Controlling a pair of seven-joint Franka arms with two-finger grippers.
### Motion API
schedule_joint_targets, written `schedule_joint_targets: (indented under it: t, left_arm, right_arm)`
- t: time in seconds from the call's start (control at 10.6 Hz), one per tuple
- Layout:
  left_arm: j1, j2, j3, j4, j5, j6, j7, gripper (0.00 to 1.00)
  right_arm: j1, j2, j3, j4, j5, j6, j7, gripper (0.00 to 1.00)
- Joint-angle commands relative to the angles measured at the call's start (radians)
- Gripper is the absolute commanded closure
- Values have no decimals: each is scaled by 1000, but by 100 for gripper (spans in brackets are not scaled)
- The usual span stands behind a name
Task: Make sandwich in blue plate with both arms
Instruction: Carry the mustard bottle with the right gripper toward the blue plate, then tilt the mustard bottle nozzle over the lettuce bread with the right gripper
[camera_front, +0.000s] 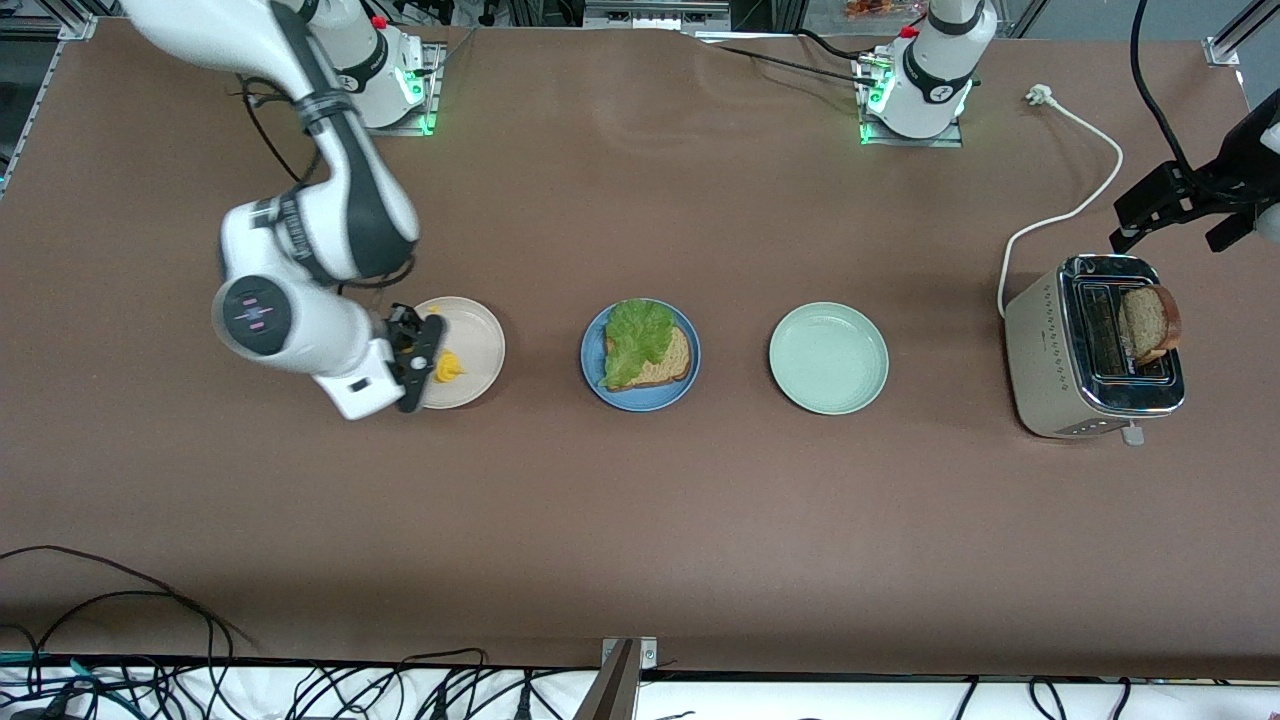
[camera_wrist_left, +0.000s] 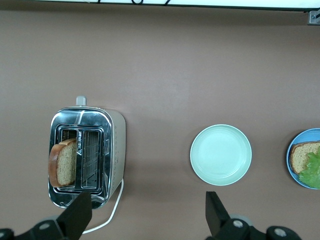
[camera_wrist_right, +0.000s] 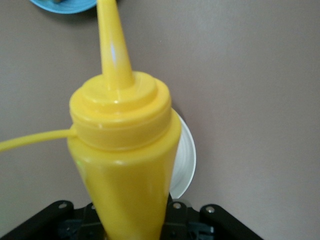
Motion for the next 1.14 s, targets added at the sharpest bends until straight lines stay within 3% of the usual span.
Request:
schedule_joint_targets:
  t: [0.0, 0.09, 0.38, 0.76, 1.04]
  left_arm:
    - [0, 1, 2, 19, -15, -19, -3, 0]
    - [0, 1, 3, 19, -15, -19, -3, 0]
    - [0, 1, 3, 19, -17, -19, -3, 0]
    - [1, 1, 3, 19, -17, -19, -3, 0]
    - [0, 1, 3, 19, -17, -19, -3, 0]
  right_arm:
    - [188, 62, -24, 116, -224, -22, 182, 77]
    - [245, 89, -48, 136, -279, -51, 234, 76]
    - [403, 199, -50, 265, -524, -199, 368, 76]
    - [574, 320, -50, 355, -808, -378, 449, 76]
    - [624, 380, -50, 374, -885, -427, 480, 76]
